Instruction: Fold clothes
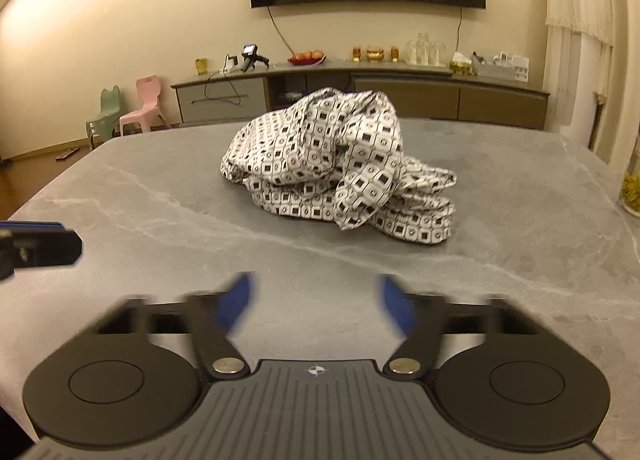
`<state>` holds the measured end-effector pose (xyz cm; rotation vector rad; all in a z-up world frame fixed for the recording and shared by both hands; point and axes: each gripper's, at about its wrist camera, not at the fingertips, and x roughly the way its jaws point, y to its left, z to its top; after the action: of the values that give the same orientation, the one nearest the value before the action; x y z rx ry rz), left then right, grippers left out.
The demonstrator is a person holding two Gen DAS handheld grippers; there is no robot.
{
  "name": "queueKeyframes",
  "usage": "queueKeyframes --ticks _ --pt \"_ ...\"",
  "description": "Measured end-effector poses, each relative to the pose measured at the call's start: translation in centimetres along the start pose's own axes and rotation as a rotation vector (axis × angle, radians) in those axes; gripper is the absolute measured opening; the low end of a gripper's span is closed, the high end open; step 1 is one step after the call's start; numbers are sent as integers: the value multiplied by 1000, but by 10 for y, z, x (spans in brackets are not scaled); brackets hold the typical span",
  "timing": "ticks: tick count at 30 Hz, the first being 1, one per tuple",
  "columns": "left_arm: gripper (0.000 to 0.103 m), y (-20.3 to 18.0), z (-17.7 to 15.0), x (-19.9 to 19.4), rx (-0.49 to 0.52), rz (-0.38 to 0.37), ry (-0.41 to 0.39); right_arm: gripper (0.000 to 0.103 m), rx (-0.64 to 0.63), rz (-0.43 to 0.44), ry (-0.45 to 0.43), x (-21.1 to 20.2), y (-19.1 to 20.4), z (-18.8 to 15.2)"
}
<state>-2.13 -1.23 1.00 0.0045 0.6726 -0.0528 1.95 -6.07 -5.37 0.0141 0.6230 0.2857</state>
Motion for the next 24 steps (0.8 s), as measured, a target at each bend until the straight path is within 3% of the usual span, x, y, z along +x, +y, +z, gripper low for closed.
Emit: queueKeyframes --ticks 1,3,13,15,16,17,18,20,21,22,24 --pt "0 3 0 3 -9 -6 1 15 4 5 8 2 0 -1" --pt "0 9 1 9 -22 -15 5 2 7 24 16 5 2 -2" --pt "2 29 31 37 -52 -63 34 0 -81 -5 45 9 34 17" --pt "11 28 41 42 -31 -70 36 0 -89 -21 53 13 36 22" --pt "27 27 47 44 -19 -76 33 0 -81 -31 66 17 35 23" --pt "54 27 53 46 -6 -84 26 1 -69 -38 82 23 32 25" --pt "63 27 59 48 5 -91 16 8 -57 -46 96 28 30 27" --pt "78 27 68 54 24 -96 -2 40 -38 -60 115 37 25 32" --pt "81 28 71 57 30 -99 -8 68 -29 -64 121 42 23 34" --pt "89 31 72 61 25 -105 -16 84 -25 -69 121 46 21 36" --pt "96 42 70 68 -9 -125 -28 87 -42 -95 123 56 18 40"
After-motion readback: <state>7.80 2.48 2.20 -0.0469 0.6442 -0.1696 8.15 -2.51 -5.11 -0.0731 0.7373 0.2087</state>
